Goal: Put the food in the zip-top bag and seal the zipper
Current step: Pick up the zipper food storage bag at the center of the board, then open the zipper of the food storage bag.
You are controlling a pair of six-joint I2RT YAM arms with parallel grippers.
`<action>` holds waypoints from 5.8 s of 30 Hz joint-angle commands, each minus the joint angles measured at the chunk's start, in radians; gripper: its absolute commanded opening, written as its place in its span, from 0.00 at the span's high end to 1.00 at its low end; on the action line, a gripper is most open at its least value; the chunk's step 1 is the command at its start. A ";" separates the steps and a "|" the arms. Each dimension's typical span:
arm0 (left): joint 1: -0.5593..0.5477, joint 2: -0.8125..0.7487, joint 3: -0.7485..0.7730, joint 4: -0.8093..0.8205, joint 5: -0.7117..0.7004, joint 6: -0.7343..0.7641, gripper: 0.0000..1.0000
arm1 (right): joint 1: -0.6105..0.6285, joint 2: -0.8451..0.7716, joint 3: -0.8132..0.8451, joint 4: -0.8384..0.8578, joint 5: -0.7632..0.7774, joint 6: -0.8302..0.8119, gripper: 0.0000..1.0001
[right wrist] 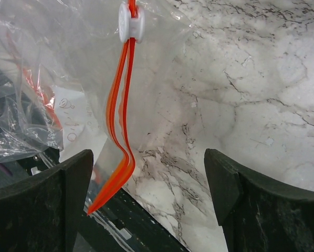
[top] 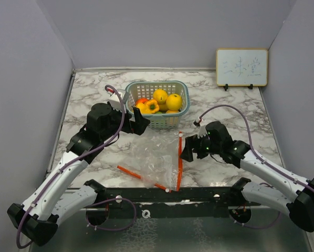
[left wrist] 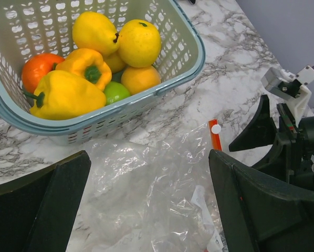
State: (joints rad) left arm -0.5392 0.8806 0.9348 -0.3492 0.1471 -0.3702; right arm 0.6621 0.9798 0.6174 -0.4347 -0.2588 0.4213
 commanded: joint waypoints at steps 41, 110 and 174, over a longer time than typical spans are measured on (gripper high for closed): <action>-0.009 0.036 -0.052 0.119 0.446 -0.180 0.30 | 0.009 -0.104 0.016 0.230 -0.188 -0.086 0.96; -0.265 0.071 -0.363 0.525 0.084 -0.336 1.00 | 0.144 -0.071 0.092 0.120 -0.217 -0.110 0.68; -0.265 0.073 -0.483 0.723 0.055 -0.501 0.33 | 0.159 0.006 0.025 0.422 -0.065 0.024 0.98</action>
State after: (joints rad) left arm -0.8047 0.9348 0.4770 0.2981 0.2409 -0.8154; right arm 0.8185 0.9928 0.6395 -0.0513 -0.2966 0.4412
